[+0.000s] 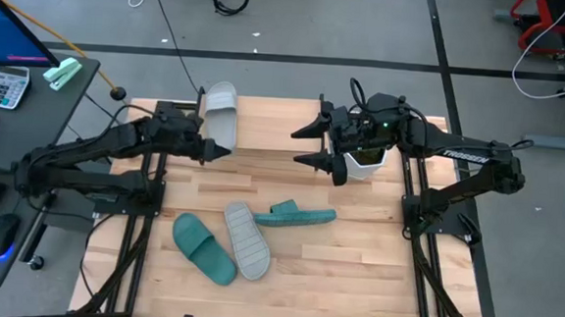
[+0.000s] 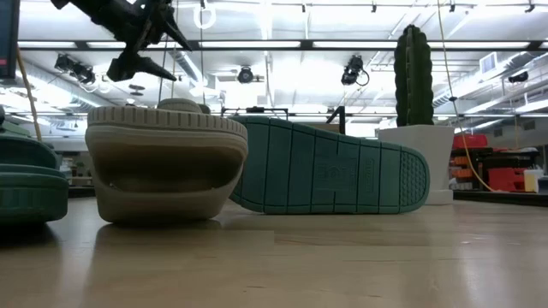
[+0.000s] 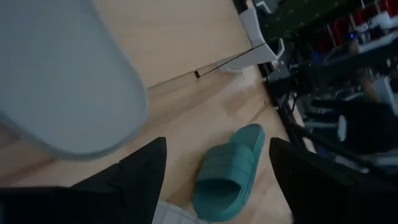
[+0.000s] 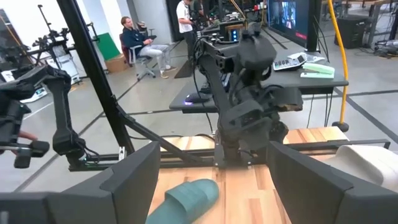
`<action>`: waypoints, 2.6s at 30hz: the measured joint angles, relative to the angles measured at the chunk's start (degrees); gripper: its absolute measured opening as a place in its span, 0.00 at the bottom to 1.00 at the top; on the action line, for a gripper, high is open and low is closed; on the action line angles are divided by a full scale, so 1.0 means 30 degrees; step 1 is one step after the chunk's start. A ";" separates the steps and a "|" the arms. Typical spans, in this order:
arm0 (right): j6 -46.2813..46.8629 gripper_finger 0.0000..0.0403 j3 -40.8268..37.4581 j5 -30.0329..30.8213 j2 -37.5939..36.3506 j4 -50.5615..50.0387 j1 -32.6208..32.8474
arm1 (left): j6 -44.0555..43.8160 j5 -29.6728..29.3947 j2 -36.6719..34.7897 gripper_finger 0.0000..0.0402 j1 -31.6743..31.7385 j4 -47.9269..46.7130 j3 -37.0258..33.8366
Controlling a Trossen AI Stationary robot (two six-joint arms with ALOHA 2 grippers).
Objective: Pick and place slides into the shelf
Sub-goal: Put the right gray slipper on the shelf
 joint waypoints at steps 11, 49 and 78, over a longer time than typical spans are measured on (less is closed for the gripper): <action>-0.0007 0.74 0.0000 -0.0007 0.0000 -0.0007 -0.0007 | 0.6907 -0.6091 0.1177 0.65 -0.4176 -0.4428 0.5036; -0.2217 0.75 0.0000 -0.0015 0.0015 -0.0995 0.0007 | 0.8305 -1.5638 1.2276 0.49 -0.9811 -1.5675 0.8954; -0.3943 0.75 -0.0007 -0.0141 0.0015 -0.2187 -0.0044 | 0.9807 -1.7843 1.4596 0.51 -0.8911 -1.4159 0.8692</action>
